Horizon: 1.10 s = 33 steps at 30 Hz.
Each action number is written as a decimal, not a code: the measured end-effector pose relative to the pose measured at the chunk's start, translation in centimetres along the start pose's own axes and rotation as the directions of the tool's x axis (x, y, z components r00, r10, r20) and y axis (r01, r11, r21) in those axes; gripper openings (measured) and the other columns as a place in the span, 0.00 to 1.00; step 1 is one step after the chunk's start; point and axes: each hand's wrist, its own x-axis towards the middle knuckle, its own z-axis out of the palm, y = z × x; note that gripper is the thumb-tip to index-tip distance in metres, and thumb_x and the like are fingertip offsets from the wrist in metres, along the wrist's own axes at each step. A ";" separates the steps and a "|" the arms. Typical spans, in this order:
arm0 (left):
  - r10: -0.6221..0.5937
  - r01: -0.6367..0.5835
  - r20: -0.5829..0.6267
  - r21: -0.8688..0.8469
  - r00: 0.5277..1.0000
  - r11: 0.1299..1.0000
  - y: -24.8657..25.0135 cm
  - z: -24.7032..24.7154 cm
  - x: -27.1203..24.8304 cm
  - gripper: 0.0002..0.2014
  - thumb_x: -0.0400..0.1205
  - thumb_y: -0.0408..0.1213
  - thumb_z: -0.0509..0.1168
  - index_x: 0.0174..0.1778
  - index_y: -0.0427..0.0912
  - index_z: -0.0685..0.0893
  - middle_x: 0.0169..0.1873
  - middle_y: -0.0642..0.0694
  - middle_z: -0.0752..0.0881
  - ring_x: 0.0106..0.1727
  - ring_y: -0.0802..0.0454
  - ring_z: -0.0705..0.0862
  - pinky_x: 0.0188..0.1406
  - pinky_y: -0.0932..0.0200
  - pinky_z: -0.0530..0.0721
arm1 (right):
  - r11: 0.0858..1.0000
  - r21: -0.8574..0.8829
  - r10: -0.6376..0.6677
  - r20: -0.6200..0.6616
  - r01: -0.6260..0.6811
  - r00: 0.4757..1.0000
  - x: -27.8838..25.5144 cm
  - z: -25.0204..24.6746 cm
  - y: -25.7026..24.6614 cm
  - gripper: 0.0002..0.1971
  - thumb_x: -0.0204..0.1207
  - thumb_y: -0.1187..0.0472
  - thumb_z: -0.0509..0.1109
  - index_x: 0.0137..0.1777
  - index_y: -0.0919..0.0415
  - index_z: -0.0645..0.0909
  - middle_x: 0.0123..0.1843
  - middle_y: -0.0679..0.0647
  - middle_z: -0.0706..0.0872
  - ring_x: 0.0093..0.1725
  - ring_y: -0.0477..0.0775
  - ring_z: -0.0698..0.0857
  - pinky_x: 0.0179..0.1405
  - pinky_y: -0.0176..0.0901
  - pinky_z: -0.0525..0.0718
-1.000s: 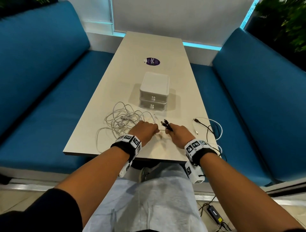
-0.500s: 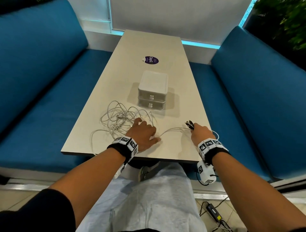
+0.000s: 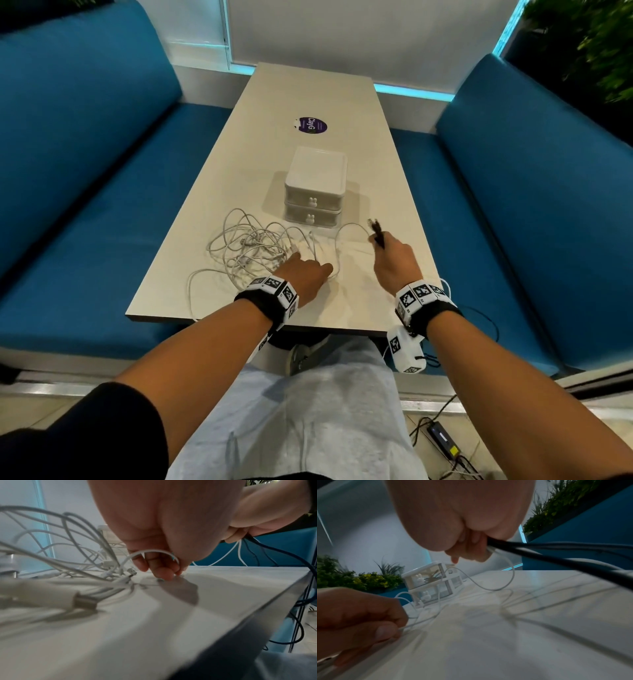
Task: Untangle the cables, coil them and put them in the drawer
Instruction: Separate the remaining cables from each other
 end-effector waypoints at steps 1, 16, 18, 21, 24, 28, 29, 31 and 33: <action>0.006 -0.006 0.000 -0.036 1.000 0.999 0.1 -0.1 0.1 0.06 0.83 0.28 0.55 0.50 0.44 0.70 0.39 0.42 0.83 0.39 0.38 0.82 0.57 0.46 0.79 | 0.997 0.043 -0.065 0.052 0.063 0.997 -0.1 0.4 -0.3 0.13 0.87 0.57 0.56 0.63 0.58 0.79 0.51 0.61 0.87 0.42 0.64 0.84 0.43 0.52 0.83; -0.029 0.013 -0.082 -0.191 0.996 0.982 -1.2 -0.9 1.1 0.09 0.89 0.36 0.57 0.59 0.44 0.82 0.49 0.40 0.88 0.50 0.36 0.85 0.45 0.51 0.79 | 0.945 -0.278 -0.081 0.311 0.173 0.947 -0.3 1.3 0.5 0.09 0.85 0.54 0.59 0.56 0.52 0.80 0.49 0.59 0.86 0.45 0.62 0.83 0.46 0.50 0.82; 0.000 -0.016 -0.111 -0.147 0.994 0.989 -1.7 -1.0 1.0 0.10 0.86 0.29 0.58 0.56 0.45 0.83 0.50 0.43 0.88 0.50 0.39 0.85 0.46 0.54 0.73 | 0.911 -0.391 -0.032 0.261 0.136 0.965 -0.1 0.7 1.0 0.11 0.87 0.52 0.57 0.61 0.54 0.77 0.47 0.59 0.84 0.42 0.61 0.82 0.41 0.50 0.81; 0.000 -0.015 -0.139 -0.107 0.990 0.994 -2.3 -1.1 0.9 0.13 0.84 0.26 0.57 0.54 0.49 0.80 0.50 0.48 0.86 0.49 0.43 0.83 0.52 0.55 0.66 | 0.866 -0.495 0.038 0.210 0.073 0.977 -0.1 -0.1 1.6 0.11 0.86 0.57 0.55 0.61 0.56 0.75 0.47 0.58 0.83 0.43 0.61 0.84 0.44 0.53 0.85; 0.010 -0.025 -0.154 -0.098 0.988 0.995 -2.4 -1.0 0.7 0.12 0.86 0.27 0.56 0.55 0.48 0.81 0.50 0.47 0.86 0.50 0.42 0.83 0.49 0.55 0.64 | 0.803 -0.595 0.096 0.183 0.032 0.978 -0.2 -1.1 2.4 0.11 0.84 0.61 0.55 0.61 0.59 0.76 0.48 0.57 0.82 0.45 0.61 0.85 0.44 0.52 0.84; -0.019 0.009 -0.182 -0.058 0.983 0.998 -1.9 -0.6 0.1 0.11 0.89 0.35 0.54 0.59 0.51 0.81 0.51 0.48 0.87 0.49 0.42 0.85 0.46 0.54 0.70 | 0.783 -0.621 0.160 0.161 -0.026 0.974 -0.5 -1.3 2.6 0.12 0.81 0.66 0.55 0.59 0.60 0.77 0.49 0.57 0.82 0.43 0.59 0.80 0.42 0.49 0.77; -0.038 0.027 -0.185 -0.062 0.982 0.998 -1.8 -0.5 0.1 0.11 0.89 0.37 0.54 0.59 0.51 0.81 0.51 0.48 0.86 0.49 0.42 0.85 0.43 0.55 0.72 | 0.796 -0.604 0.164 0.144 -0.045 0.976 -0.6 -1.1 2.4 0.12 0.81 0.66 0.55 0.59 0.61 0.77 0.50 0.58 0.83 0.42 0.59 0.79 0.41 0.49 0.77; -0.076 0.065 -0.160 -0.073 0.984 0.995 -1.6 -0.7 0.0 0.11 0.89 0.39 0.53 0.60 0.51 0.80 0.51 0.46 0.86 0.49 0.41 0.85 0.40 0.54 0.76 | 0.845 -0.529 0.151 0.092 -0.080 0.984 -0.7 -0.6 1.9 0.11 0.82 0.65 0.55 0.59 0.60 0.77 0.50 0.58 0.83 0.41 0.60 0.79 0.39 0.49 0.77; -0.096 0.090 -0.139 -0.051 0.986 0.995 -1.2 -1.0 0.0 0.12 0.89 0.40 0.53 0.60 0.50 0.80 0.49 0.44 0.87 0.48 0.40 0.85 0.38 0.53 0.76 | 0.893 -0.442 0.108 0.033 -0.083 0.994 -0.6 -0.1 1.2 0.11 0.84 0.63 0.54 0.61 0.59 0.75 0.48 0.60 0.84 0.40 0.62 0.81 0.37 0.49 0.77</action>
